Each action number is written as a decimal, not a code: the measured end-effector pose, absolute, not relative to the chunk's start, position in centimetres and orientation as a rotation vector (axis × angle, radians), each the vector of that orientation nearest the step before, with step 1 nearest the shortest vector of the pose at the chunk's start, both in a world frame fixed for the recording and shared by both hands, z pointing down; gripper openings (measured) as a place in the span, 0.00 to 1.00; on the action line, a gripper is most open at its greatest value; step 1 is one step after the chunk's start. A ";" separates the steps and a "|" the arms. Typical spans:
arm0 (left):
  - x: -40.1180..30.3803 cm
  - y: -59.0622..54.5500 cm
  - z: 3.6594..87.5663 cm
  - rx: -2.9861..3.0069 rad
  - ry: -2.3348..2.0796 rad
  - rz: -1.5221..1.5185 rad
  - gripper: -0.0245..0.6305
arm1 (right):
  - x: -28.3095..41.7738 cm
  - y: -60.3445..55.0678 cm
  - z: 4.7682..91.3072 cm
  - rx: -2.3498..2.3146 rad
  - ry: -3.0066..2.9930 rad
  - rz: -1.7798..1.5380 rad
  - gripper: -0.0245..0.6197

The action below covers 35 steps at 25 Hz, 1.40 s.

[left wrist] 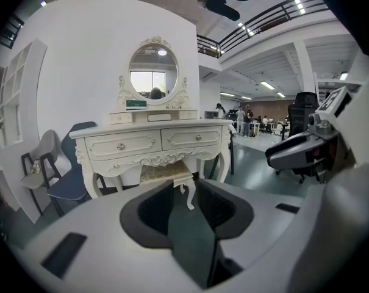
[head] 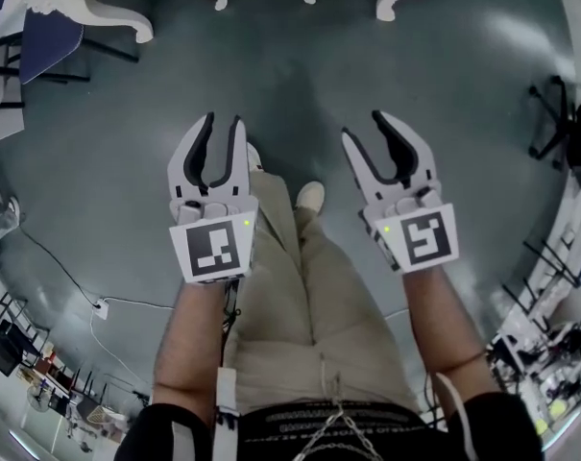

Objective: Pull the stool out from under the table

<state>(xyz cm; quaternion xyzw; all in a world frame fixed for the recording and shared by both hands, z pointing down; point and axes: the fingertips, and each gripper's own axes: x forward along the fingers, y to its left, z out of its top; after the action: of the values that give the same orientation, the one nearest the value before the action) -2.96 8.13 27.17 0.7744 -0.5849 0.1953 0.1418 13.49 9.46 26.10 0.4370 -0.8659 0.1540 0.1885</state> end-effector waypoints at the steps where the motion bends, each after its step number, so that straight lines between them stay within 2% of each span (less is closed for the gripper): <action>1: -3.1 7.7 27.1 2.244 -1.682 0.570 0.22 | 13.4 9.0 26.0 1.236 -2.430 0.423 0.29; 26: -12.2 -7.3 25.3 2.355 -1.632 0.604 0.22 | 5.2 -4.7 26.1 1.397 -2.332 0.476 0.29; 35: -15.1 -11.0 26.1 2.348 -1.617 0.626 0.22 | 2.9 -9.3 26.6 1.355 -2.304 0.366 0.30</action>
<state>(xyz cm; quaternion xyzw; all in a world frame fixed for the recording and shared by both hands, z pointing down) -15.11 -11.03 26.08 0.7995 -0.5504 0.2132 0.1110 2.89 -9.33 26.62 0.4899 -0.8331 0.1324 0.2201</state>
